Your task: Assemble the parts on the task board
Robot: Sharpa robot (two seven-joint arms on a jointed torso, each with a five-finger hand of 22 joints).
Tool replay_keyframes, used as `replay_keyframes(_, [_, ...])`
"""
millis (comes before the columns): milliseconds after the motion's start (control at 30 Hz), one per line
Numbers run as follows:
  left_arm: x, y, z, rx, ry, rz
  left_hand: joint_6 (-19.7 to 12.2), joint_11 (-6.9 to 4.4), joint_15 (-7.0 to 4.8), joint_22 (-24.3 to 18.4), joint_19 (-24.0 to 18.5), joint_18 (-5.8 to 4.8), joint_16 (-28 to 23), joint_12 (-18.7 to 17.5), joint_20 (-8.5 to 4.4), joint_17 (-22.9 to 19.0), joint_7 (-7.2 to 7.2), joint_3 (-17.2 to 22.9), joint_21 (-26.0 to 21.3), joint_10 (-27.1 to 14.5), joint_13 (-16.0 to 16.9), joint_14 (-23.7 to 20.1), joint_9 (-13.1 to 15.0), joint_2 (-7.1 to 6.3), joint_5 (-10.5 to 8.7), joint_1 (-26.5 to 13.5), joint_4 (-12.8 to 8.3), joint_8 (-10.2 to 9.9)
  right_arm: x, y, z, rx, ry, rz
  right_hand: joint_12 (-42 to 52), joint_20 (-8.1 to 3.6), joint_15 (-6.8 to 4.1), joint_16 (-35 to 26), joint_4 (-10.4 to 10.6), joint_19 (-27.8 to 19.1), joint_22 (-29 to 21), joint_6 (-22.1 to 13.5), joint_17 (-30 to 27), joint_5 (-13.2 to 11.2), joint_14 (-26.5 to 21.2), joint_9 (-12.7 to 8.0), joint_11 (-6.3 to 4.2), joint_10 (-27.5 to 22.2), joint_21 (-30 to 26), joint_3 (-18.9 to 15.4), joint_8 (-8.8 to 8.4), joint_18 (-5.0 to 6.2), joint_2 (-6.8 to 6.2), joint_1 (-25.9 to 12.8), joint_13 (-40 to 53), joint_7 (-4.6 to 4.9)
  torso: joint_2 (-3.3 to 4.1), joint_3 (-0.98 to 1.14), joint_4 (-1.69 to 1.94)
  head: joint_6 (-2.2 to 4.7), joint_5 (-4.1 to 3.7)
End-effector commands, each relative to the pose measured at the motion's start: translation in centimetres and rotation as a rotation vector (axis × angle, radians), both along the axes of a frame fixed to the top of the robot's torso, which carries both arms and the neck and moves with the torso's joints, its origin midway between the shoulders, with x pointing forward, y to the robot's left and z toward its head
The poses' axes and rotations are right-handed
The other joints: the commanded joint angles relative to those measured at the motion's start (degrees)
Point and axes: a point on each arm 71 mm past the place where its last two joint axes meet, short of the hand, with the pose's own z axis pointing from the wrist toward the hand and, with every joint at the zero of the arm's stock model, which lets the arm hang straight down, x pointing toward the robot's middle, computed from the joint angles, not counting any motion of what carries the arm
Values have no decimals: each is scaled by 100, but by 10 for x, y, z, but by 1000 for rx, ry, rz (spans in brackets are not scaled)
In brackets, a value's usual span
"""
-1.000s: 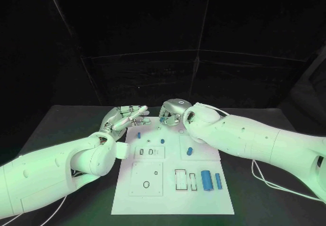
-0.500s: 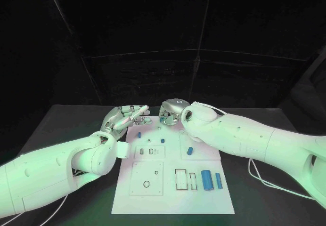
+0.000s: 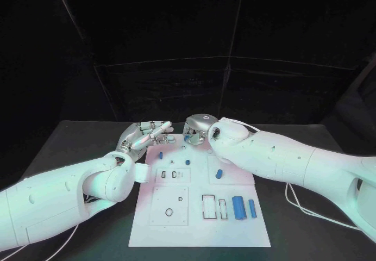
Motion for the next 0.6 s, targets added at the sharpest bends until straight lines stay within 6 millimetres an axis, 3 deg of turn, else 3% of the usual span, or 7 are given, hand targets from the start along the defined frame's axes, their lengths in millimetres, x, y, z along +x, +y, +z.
replay_keyframes(33, [0,-2,2,-5,-12,-17,-12,25,30,-6,26,72,-36,-34,0,8,30,10,-29,28,-5,1,-5,36,10,25,-33,-40,1,0,1,-13,-4,-11,-30,45,62,37,61,-47,-41,-86,-30,-34,160,-10,31,-156,16,5,-22,-74,-95,-1,-13,24,1,-2,-1,-2,5])
replay_keyframes(233, [0,-2,2,-6,-10,-19,-12,25,30,-6,26,72,-36,-34,0,8,30,10,-29,28,-5,1,-5,36,10,25,-33,-40,2,-1,1,-15,-3,-13,-9,107,125,32,139,-202,-235,-282,-105,-59,127,-15,106,-510,-79,-16,-27,-35,-212,-1,-17,71,2,-2,0,-13,7])
replay_keyframes(600, [1,-1,2,-5,-9,-20,-17,28,33,-11,25,71,-46,-43,2,16,34,12,-36,24,-6,-2,-6,35,10,25,-39,-46,1,-2,1,-6,-9,-10,25,138,145,-81,243,-390,-490,-559,-357,-55,47,-13,126,-763,-216,-143,-23,17,-315,40,-12,57,2,-1,-1,-16,9])
